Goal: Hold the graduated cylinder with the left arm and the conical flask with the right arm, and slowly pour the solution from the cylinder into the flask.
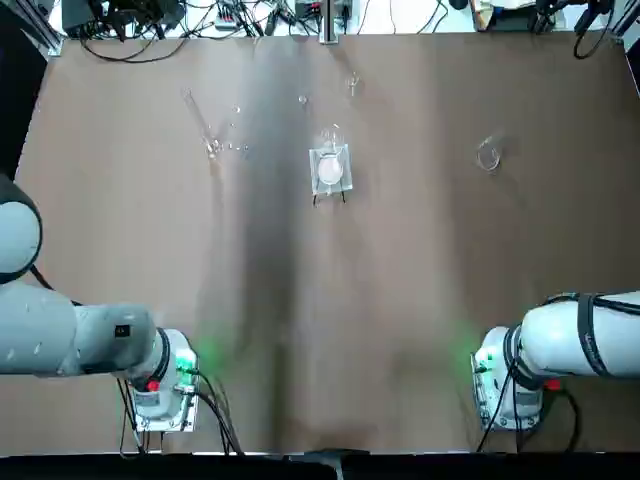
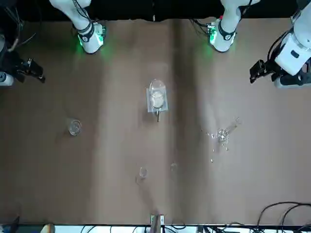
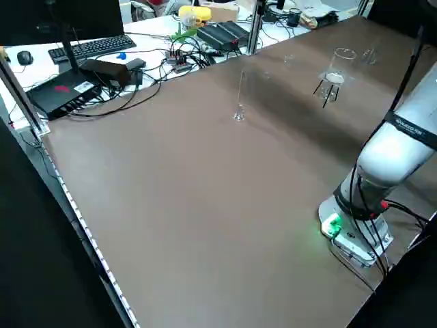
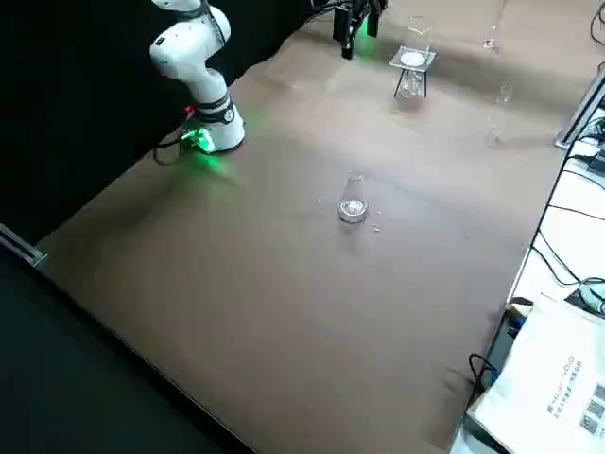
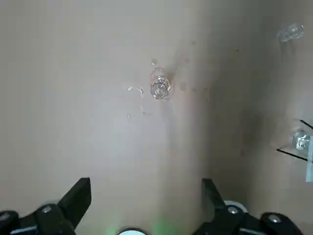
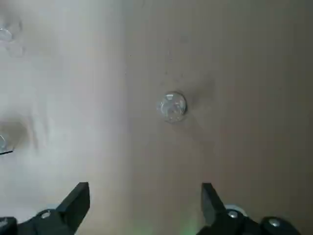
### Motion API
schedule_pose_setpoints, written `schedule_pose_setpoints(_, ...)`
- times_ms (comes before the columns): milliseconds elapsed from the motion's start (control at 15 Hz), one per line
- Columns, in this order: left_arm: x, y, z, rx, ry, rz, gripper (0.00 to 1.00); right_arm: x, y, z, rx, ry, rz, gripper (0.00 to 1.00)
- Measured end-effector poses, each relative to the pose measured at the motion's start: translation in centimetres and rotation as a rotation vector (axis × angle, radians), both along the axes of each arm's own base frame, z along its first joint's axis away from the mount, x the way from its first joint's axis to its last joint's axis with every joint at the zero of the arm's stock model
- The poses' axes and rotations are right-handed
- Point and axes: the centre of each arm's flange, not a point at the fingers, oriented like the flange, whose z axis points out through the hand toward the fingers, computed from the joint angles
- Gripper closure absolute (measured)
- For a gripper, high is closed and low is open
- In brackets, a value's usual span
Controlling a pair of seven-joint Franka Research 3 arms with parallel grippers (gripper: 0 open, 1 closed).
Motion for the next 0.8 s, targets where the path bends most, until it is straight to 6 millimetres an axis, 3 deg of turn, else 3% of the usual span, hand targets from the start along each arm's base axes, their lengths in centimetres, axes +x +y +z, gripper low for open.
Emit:
schedule_pose_setpoints(333,0.3,0.2,-0.5,0.000,0.012,0.008,0.01,0.1,0.4,-0.1,0.026,0.001,0.020,0.00)
schedule_pose_setpoints(600,1.7,0.6,-2.6,-0.022,0.035,0.027,0.01,0.3,0.4,-0.5,0.048,0.002,0.211,0.00)
schedule_pose_setpoints(800,3.5,3.0,-4.9,-0.038,0.056,-0.050,0.01,0.3,-0.3,-0.5,0.065,-0.005,0.344,0.00)
